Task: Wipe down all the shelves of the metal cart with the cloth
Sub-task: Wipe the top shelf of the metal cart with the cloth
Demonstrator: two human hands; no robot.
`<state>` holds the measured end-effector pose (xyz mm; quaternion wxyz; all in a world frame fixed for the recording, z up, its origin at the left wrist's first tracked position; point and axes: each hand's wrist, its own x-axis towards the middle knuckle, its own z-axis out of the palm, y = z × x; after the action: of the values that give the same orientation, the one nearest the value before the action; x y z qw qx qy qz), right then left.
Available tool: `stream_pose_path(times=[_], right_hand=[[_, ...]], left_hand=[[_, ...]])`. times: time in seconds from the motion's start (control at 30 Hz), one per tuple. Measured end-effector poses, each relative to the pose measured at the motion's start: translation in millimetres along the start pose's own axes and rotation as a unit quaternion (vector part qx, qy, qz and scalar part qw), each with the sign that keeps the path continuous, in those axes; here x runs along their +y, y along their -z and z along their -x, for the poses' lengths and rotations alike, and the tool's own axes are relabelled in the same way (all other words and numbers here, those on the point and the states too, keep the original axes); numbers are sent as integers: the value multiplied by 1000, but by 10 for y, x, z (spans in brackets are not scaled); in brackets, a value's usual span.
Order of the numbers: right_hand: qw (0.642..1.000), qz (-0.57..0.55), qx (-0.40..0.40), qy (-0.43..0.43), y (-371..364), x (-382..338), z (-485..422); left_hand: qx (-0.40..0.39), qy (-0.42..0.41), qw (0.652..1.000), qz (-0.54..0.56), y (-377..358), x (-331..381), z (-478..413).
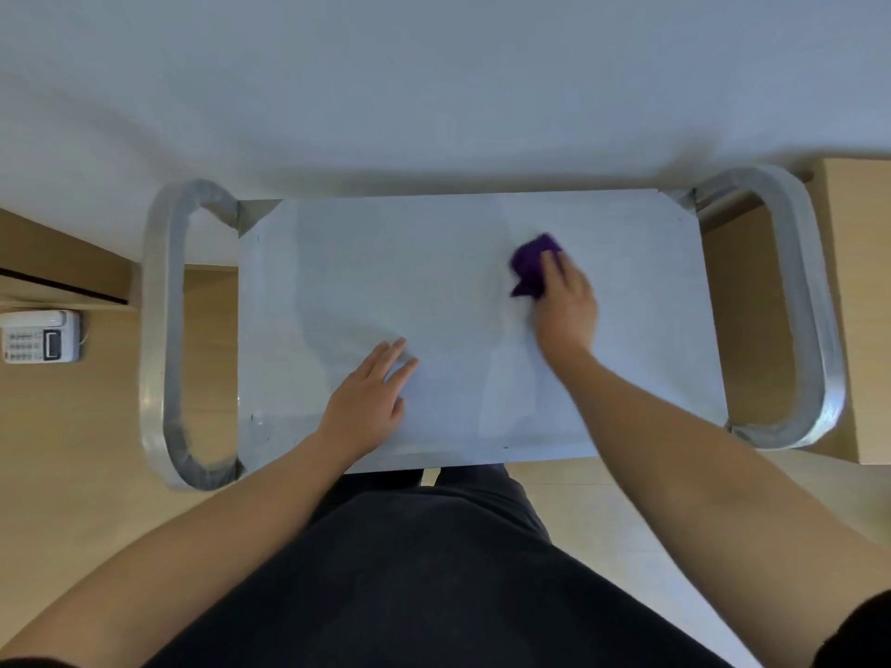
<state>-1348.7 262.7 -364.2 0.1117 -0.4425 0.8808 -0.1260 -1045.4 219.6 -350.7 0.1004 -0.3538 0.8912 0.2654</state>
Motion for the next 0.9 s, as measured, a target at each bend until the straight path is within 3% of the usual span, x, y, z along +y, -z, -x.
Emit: stream_pose_path(times=[0.07, 0.13, 0.2, 0.3, 0.4, 0.47, 0.57, 0.63, 0.7, 0.77, 0.83, 0.9], right_hand=[[996, -10, 8, -86, -23, -4, 25], [994, 4, 14, -106, -174, -304, 120], [999, -15, 10, -46, -357, -750, 283], [989, -33, -53, 133, -521, -1317, 651], [974, -16, -73, 213, -455, -1294, 605], [984, -14, -38, 172, -399, -1001, 386], [999, -46, 4, -6, -223, -506, 56], [988, -66, 24, -134, -146, -437, -81], [982, -56, 31, -180, -201, -637, -163], [991, -53, 34, -117, -355, -966, -153], [997, -72, 10, 28, -550, -1283, -32], [978, -47, -59, 193, -614, -1530, 115]], left_hand=[[-11, -8, 1000, -5, 20, -54, 36], [-22, -15, 1000, -8, 36, -103, 51], [-26, -18, 999, -5, 50, -137, 52], [-32, -26, 999, -7, 74, -177, 46], [-28, -43, 999, -11, 123, -228, 41], [-32, -51, 998, -8, 152, -257, 53], [-36, -48, 998, 2, 167, -268, 55], [-34, -46, 998, 12, 159, -266, 62], [-31, -46, 998, 20, 154, -294, 74], [-26, -47, 998, 22, 158, -330, 83], [-22, -50, 998, 25, 164, -350, 75], [-23, -48, 998, 19, 167, -354, 61]])
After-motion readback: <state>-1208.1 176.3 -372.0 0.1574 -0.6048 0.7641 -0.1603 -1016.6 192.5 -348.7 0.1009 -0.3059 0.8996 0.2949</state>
